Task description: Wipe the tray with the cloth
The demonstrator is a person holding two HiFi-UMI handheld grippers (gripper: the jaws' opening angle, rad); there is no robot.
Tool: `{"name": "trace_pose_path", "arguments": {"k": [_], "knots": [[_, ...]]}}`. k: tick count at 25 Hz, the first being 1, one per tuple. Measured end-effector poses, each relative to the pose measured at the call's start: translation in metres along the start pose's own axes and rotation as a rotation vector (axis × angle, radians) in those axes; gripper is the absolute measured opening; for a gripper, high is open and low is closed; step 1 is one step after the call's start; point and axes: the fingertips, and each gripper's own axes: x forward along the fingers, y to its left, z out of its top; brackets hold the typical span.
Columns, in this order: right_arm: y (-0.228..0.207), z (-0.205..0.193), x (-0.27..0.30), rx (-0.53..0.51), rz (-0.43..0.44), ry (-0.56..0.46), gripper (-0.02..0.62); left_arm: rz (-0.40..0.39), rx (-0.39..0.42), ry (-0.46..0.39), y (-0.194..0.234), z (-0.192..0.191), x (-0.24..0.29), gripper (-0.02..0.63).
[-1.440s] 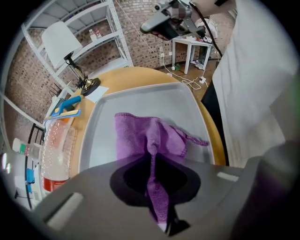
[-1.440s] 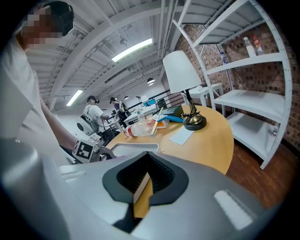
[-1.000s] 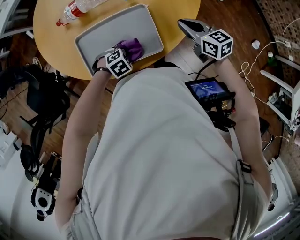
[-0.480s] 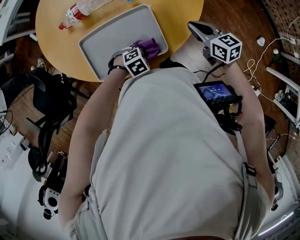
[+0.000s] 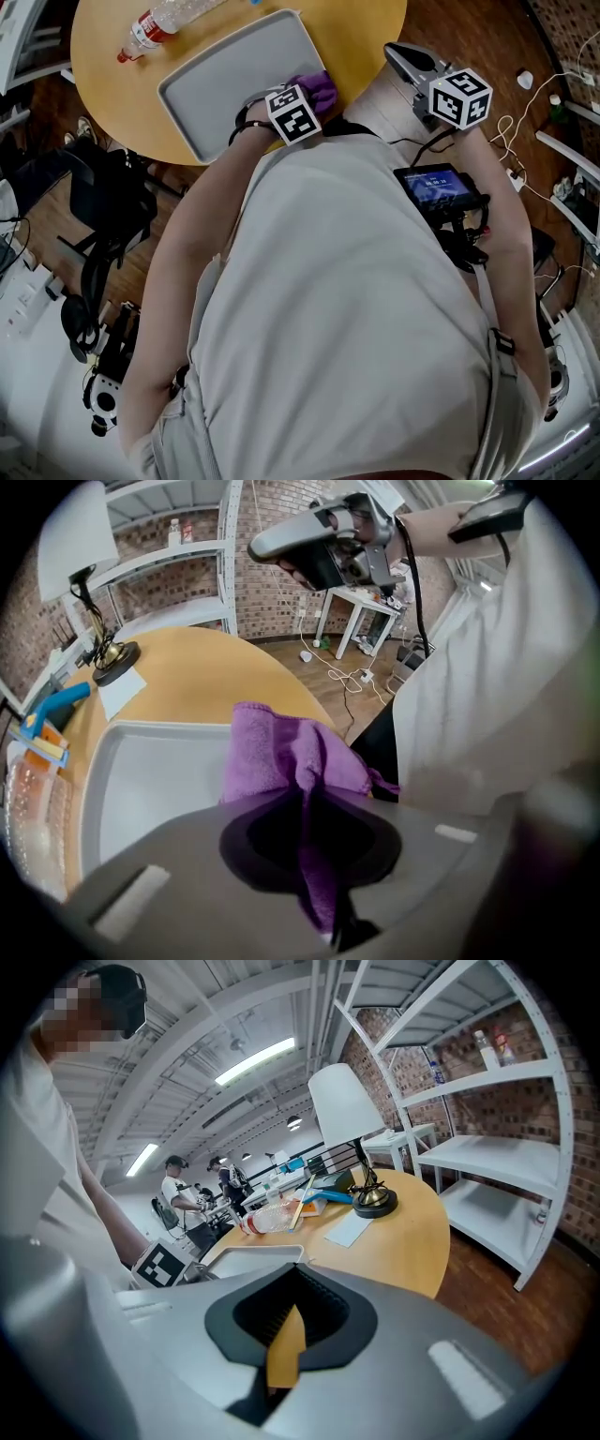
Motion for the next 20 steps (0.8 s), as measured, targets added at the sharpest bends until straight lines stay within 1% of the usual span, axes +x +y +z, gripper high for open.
{"name": "trace_pose_path", "arguments": {"k": [2, 5, 7, 11, 16, 18, 20], "knots": [[-0.001, 0.0, -0.001, 0.002, -0.004, -0.004, 0.002, -0.012, 0.003, 0.011, -0.001, -0.001, 0.001, 0.031], [-0.001, 0.002, -0.002, 0.004, -0.003, -0.01, 0.003, -0.037, -0.041, 0.02, 0.005, 0.0, -0.001, 0.029], [-0.001, 0.002, -0.002, 0.009, -0.004, -0.013, 0.002, -0.03, -0.069, 0.026, 0.016, 0.001, -0.004, 0.029], [-0.003, -0.001, -0.004, 0.022, -0.016, -0.013, 0.003, 0.016, -0.084, 0.039, 0.053, -0.001, -0.012, 0.029], [-0.01, -0.004, -0.009, 0.044, -0.043, -0.009, 0.003, 0.087, -0.094, 0.069, 0.111, -0.007, -0.029, 0.029], [-0.013, -0.006, -0.012, 0.057, -0.055, -0.009, 0.003, 0.127, -0.088, 0.086, 0.132, -0.008, -0.035, 0.03], [-0.015, -0.009, -0.014, 0.07, -0.068, -0.008, 0.003, 0.187, -0.066, 0.112, 0.154, -0.01, -0.04, 0.031]]}}
